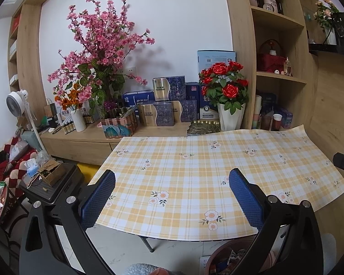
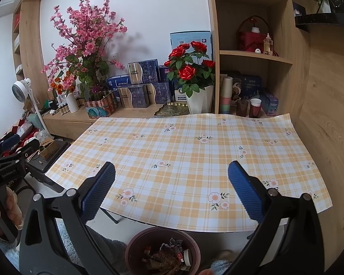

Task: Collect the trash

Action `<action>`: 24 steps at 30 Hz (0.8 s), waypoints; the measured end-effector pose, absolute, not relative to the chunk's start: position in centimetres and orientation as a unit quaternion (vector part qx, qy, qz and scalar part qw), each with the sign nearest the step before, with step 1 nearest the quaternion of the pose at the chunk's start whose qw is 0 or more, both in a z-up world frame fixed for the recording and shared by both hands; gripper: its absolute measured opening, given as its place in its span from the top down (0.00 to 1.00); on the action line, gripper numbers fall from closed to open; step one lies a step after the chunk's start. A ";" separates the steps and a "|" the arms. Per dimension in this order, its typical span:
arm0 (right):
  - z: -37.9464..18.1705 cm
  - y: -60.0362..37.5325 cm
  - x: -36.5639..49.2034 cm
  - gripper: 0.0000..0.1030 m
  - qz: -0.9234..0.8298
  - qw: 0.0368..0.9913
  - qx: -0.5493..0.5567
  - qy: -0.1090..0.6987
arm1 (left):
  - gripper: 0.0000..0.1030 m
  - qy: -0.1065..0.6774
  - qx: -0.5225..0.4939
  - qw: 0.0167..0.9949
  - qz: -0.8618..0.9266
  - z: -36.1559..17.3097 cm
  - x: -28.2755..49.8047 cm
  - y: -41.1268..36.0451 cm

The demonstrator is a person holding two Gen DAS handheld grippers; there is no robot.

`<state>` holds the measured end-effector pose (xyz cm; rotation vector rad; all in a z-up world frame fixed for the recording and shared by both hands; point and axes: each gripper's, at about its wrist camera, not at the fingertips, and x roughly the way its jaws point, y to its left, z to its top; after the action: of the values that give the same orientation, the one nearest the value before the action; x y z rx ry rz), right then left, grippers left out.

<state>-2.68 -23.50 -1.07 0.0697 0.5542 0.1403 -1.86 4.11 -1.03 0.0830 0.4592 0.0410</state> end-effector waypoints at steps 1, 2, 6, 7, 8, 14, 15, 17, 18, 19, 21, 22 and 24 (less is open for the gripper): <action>-1.0 -23.5 -2.7 0.06 0.070 0.959 0.035 0.273 | 0.06 0.228 0.041 0.973 0.021 -1.0 -1.9 4.1; -1.0 -23.5 -2.7 0.06 0.070 0.959 0.035 0.273 | 0.06 0.229 0.040 0.972 0.021 -1.0 -1.9 4.1; -1.0 -23.5 -2.7 0.06 0.068 0.960 0.035 0.271 | 0.06 0.224 0.035 0.974 0.015 -0.9 -2.1 4.1; -1.1 -23.6 -2.8 0.06 0.068 0.960 0.035 0.270 | 0.06 0.222 0.036 0.974 0.014 -0.8 -2.1 4.0; -1.3 -23.6 -2.9 0.06 0.067 0.960 0.035 0.270 | 0.06 0.221 0.036 0.974 0.014 -0.7 -2.2 4.0; -1.3 -23.6 -3.3 0.06 0.055 0.963 0.030 0.264 | 0.06 0.215 0.030 0.976 -0.003 -0.3 -2.7 3.6; -1.4 -23.5 -3.5 0.06 0.053 0.963 0.028 0.263 | 0.06 0.215 0.029 0.976 -0.006 -0.3 -2.6 3.6; -1.3 -23.5 -3.5 0.06 0.051 0.963 0.027 0.262 | 0.06 0.218 0.032 0.975 -0.003 -0.3 -2.5 3.3; -1.3 -23.5 -3.5 0.06 0.050 0.963 0.027 0.262 | 0.06 0.218 0.041 0.975 0.006 -0.3 -2.4 3.0; -1.1 -23.6 -3.4 0.06 0.050 0.963 0.028 0.262 | 0.06 0.216 0.046 0.975 0.010 -0.4 -2.4 2.8; -1.1 -23.7 -3.4 0.06 0.050 0.963 0.028 0.263 | 0.06 0.213 0.050 0.976 0.002 -0.4 -2.4 2.5; -1.1 -23.7 -3.4 0.06 0.050 0.963 0.028 0.263 | 0.06 0.212 0.048 0.976 -0.003 -0.4 -2.5 2.4; -1.0 -23.7 -3.4 0.06 0.050 0.963 0.028 0.263 | 0.06 0.212 0.047 0.976 -0.002 -0.4 -2.5 2.3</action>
<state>-3.36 -23.66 -1.03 0.0568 0.5322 0.1006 -2.47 2.31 -0.38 0.0955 0.4278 -0.0049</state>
